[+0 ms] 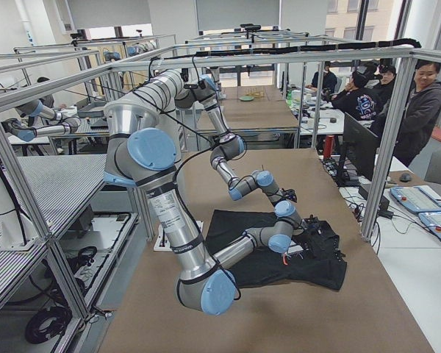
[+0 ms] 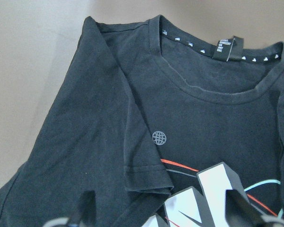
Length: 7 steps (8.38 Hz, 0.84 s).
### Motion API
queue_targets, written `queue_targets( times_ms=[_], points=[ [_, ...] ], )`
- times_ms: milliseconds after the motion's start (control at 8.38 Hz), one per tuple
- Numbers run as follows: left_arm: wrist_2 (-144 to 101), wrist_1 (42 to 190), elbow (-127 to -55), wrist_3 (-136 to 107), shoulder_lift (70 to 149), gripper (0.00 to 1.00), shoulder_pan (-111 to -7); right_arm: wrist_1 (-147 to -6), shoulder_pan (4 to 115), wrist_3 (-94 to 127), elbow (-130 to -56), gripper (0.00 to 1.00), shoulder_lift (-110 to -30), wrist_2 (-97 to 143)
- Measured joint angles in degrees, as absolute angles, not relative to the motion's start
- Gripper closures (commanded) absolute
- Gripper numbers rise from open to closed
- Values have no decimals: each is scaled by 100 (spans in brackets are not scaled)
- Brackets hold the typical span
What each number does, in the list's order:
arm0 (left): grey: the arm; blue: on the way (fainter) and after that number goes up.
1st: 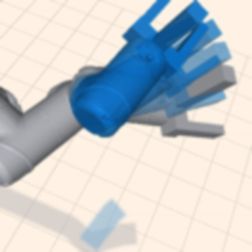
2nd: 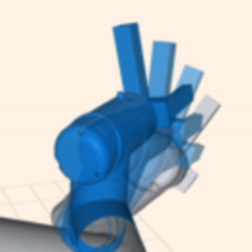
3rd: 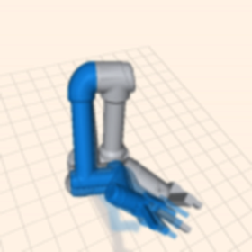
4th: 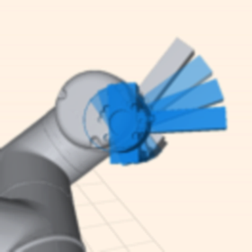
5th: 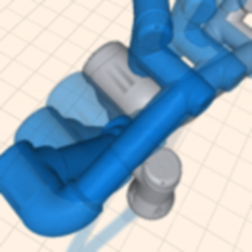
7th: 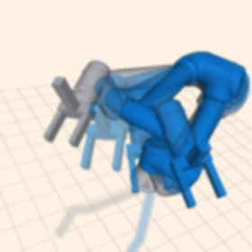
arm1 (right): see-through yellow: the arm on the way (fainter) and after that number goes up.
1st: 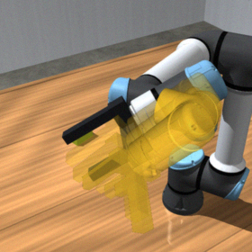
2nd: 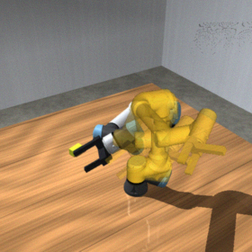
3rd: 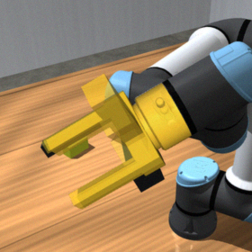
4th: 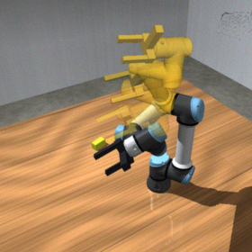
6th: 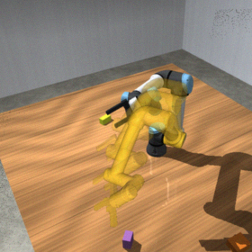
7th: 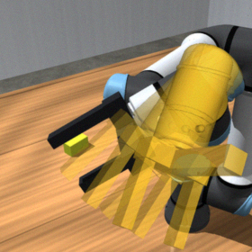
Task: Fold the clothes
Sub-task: 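Fold the held sleeve inward over the shirt with the left gripper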
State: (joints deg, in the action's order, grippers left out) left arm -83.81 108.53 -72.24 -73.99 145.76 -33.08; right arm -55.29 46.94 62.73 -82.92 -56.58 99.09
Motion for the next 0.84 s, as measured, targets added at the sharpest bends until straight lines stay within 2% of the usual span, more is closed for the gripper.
queue_targets(
  times_ms=[477,835],
  points=[
    [-8549,11302,-7218,-7035,14533,0,-3633,-5560,4702,6275,-8401,6,-5677,9928],
    [-8792,12328,-6618,-6806,14472,0,-3851,-5571,4715,6268,-8418,6,-5670,9932]
  ],
)
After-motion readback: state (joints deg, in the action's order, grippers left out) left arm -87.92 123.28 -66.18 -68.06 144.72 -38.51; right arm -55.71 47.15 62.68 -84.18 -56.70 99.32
